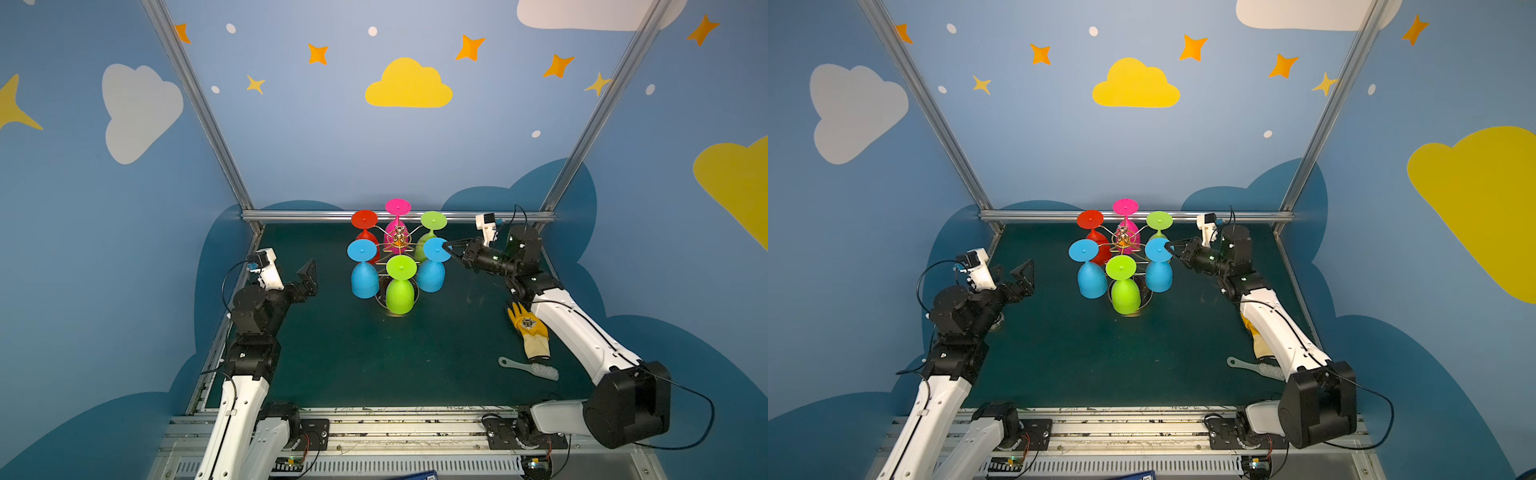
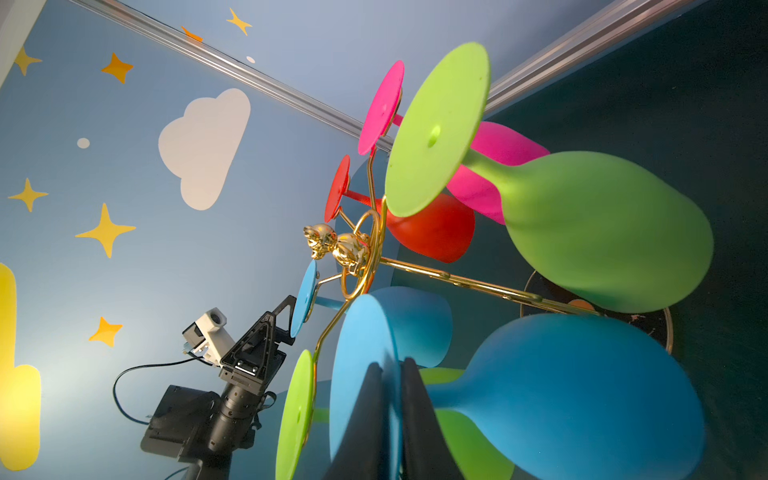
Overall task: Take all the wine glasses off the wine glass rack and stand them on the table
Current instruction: 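Close the right gripper on the foot of the nearest blue glass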
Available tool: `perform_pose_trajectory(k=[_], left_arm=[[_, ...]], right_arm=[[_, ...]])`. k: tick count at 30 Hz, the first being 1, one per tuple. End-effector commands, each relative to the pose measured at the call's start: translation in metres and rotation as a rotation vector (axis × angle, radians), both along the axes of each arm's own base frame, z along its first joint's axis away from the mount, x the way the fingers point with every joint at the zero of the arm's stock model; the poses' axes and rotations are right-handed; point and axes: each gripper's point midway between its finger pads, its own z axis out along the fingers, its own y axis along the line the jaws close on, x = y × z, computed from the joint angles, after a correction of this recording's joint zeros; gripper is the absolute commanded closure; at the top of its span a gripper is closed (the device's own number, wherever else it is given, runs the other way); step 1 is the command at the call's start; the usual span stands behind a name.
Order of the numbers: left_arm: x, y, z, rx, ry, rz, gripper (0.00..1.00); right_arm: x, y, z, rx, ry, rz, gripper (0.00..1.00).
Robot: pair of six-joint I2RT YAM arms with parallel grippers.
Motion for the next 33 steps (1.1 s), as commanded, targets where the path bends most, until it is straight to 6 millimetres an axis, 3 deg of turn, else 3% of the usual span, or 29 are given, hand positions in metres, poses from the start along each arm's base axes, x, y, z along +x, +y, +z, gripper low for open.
perform_pose_trajectory(k=[1, 7, 18, 33], left_arm=[[-0.002, -0.001, 0.000, -0.007, -0.005, -0.007, 0.01], [-0.002, -0.001, 0.000, -0.009, -0.006, -0.009, 0.01], [-0.003, -0.002, 0.001, -0.013, -0.007, -0.011, 0.01], [-0.003, -0.002, 0.000, -0.016, -0.006, -0.009, 0.01]], right_arm=[[-0.003, -0.002, 0.024, 0.025, -0.048, -0.008, 0.92], [-0.004, -0.003, 0.033, 0.057, -0.049, -0.005, 1.00], [-0.009, -0.001, 0.046, 0.105, -0.049, 0.014, 1.00], [-0.014, 0.019, 0.061, 0.058, -0.094, 0.039, 1.00]])
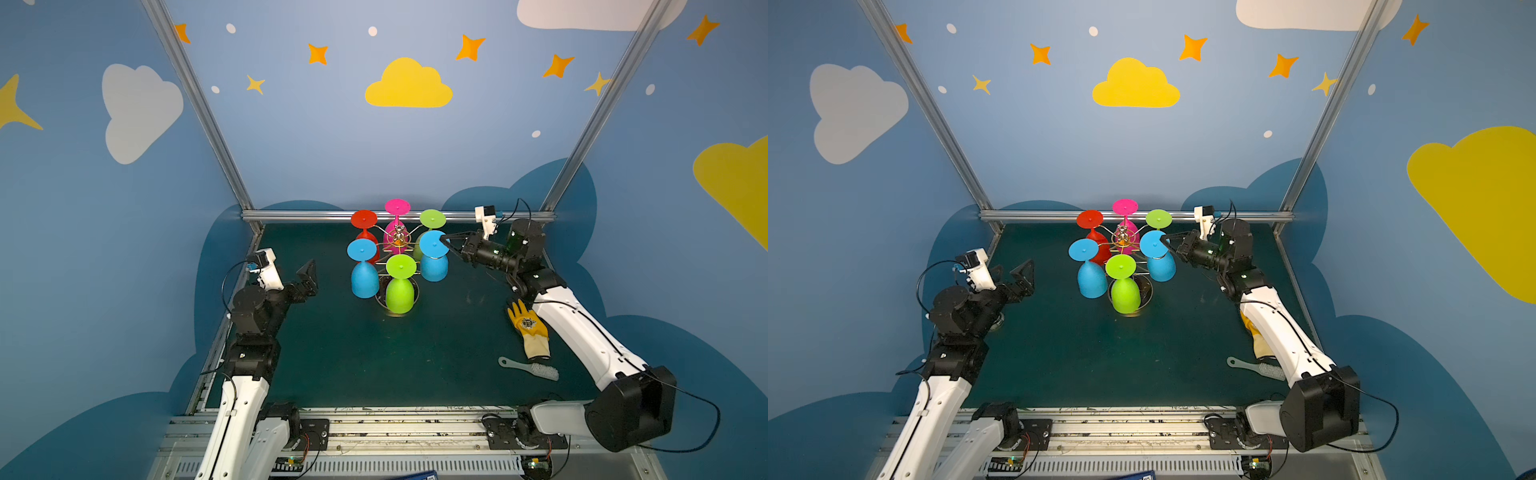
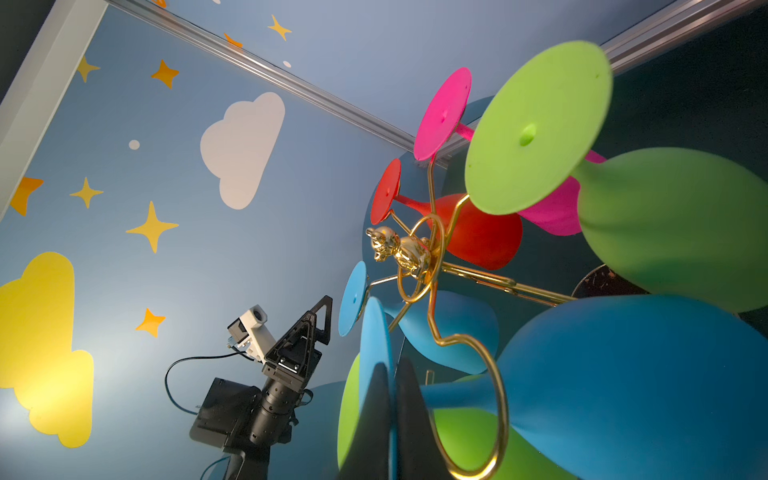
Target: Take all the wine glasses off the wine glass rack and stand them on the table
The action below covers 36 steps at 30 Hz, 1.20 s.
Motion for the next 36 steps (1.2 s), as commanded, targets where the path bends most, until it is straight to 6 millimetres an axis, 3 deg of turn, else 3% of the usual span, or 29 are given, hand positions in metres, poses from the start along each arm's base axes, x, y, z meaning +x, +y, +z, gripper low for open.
perform_pose_trajectory(k=[1, 23, 36], left_arm=[[-0.002, 0.000, 0.000, -0.004, -0.007, -0.005, 0.01], [-0.005, 0.000, 0.003, -0.007, -0.021, -0.001, 0.01], [-0.005, 0.001, 0.004, -0.008, -0.026, 0.001, 0.01]], right_arm=[[-0.003, 0.004, 0.025, 0.006, -0.076, 0.003, 1.00], [0.010, 0.036, 0.012, -0.045, -0.071, 0.046, 1.00], [0.017, 0.036, -0.011, -0.094, -0.038, -0.003, 1.00]])
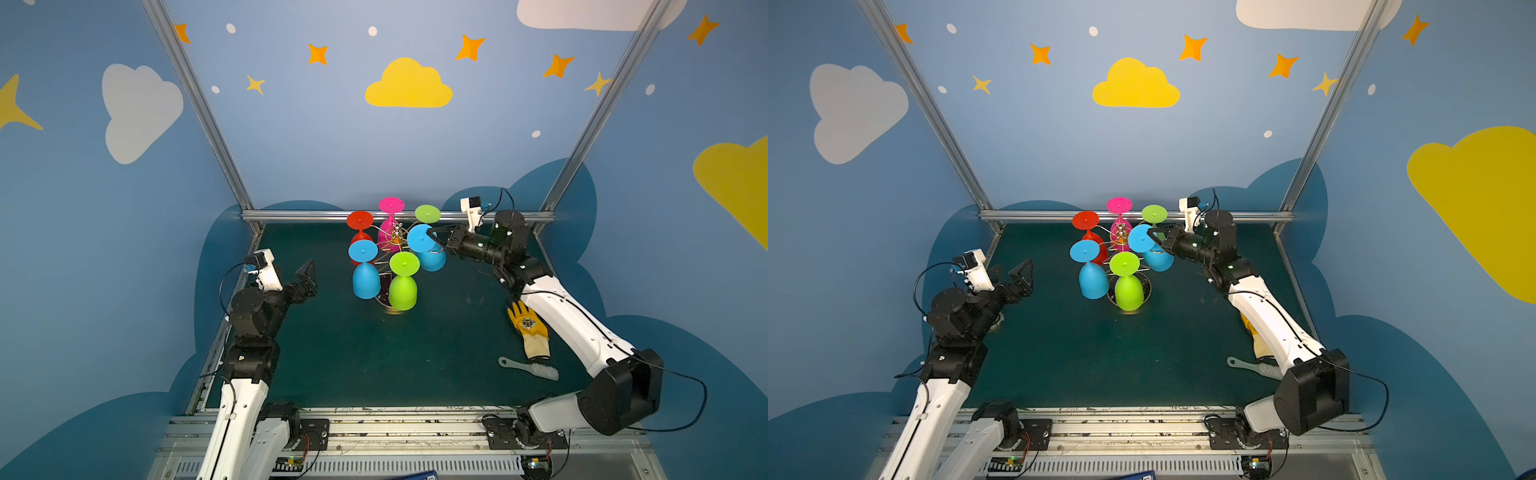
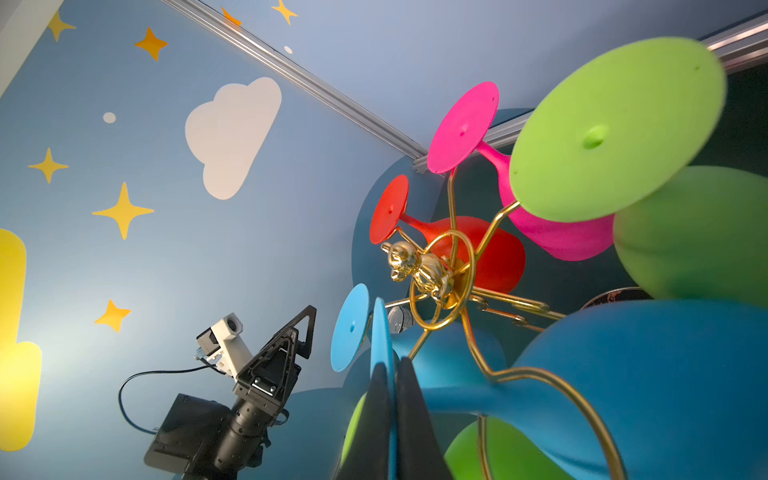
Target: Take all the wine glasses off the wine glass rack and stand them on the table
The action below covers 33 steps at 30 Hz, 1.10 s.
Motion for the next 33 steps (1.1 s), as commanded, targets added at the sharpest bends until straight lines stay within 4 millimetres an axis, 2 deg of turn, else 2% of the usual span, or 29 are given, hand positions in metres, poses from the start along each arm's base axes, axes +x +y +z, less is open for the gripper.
perform_pose_trajectory(k=[1, 11, 24, 33], left_arm=[[-0.001, 0.000, -0.001, -0.004, -0.006, -0.001, 0.01], [-0.002, 0.000, -0.001, -0.006, -0.009, -0.001, 0.01], [-0.001, 0.001, -0.002, -0.010, -0.006, 0.000, 0.01], [-0.001, 0.002, -0.002, -0.012, -0.004, 0.006, 0.01]], right_arm=[[0.004, 0.005, -0.017, -0.030, 0.036, -0.002, 1.00], [-0.005, 0.009, -0.024, -0.041, 0.055, 0.035, 1.00], [-0.021, -0.012, -0.025, -0.089, 0.031, -0.040, 1.00], [-0.032, -0.036, -0.033, -0.136, 0.016, -0.128, 1.00]])
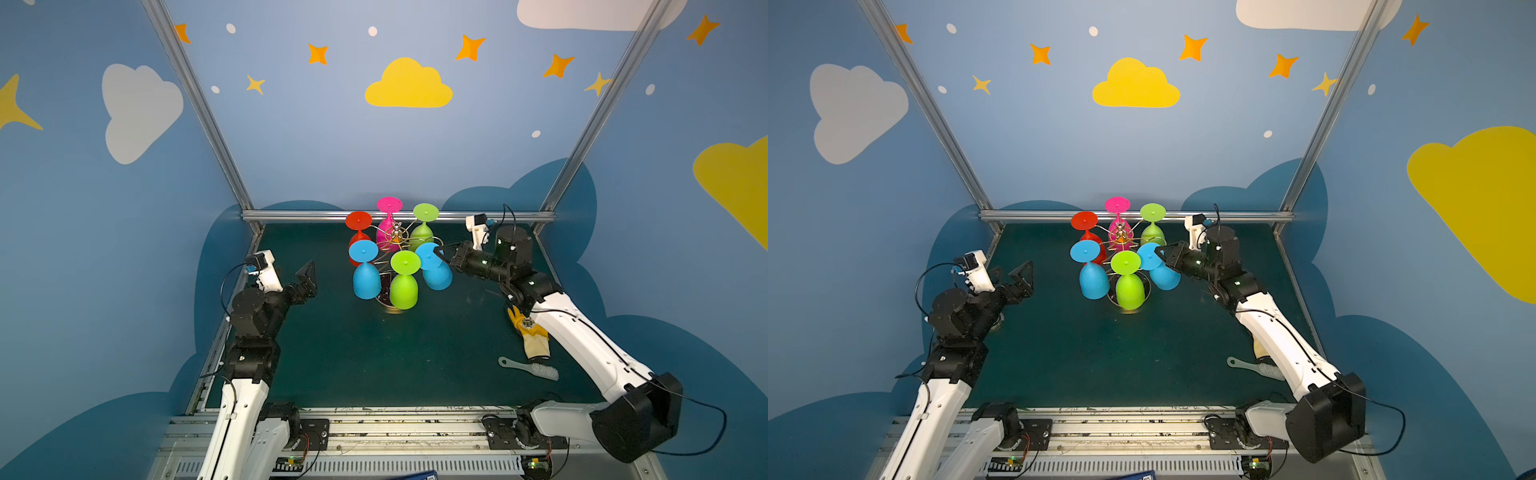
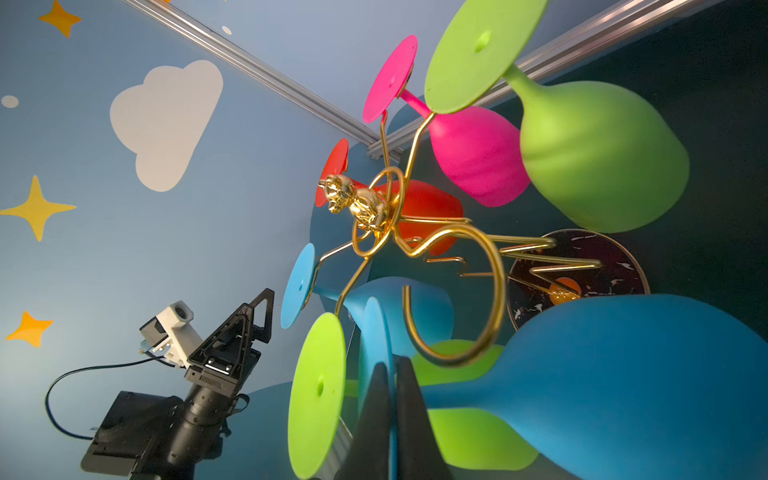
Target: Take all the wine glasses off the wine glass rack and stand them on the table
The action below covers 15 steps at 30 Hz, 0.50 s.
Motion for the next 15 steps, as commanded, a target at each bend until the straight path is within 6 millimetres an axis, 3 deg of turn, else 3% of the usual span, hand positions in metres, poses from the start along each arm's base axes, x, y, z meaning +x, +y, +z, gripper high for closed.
perform_pose_trajectory(k=[1, 6, 9, 15], left_arm=[[-0.002, 0.001, 0.004, -0.006, -0.017, 0.003, 0.00], [-0.007, 0.003, 0.012, -0.001, -0.037, 0.012, 0.01], [-0.010, -0.005, 0.025, -0.001, -0.056, -0.037, 0.01], [-0.017, -0.059, 0.076, -0.095, -0.115, -0.370, 0.06]], right_arm=[[-0.003, -0.014, 0.000, -0.029, -0.030, -0.046, 1.00], [-0.013, -0.042, -0.007, -0.076, -0.056, -0.122, 1.00], [-0.020, -0.066, -0.004, -0.116, -0.099, -0.190, 1.00], [-0.039, -0.093, 0.033, -0.150, -0.288, -0.248, 1.00]])
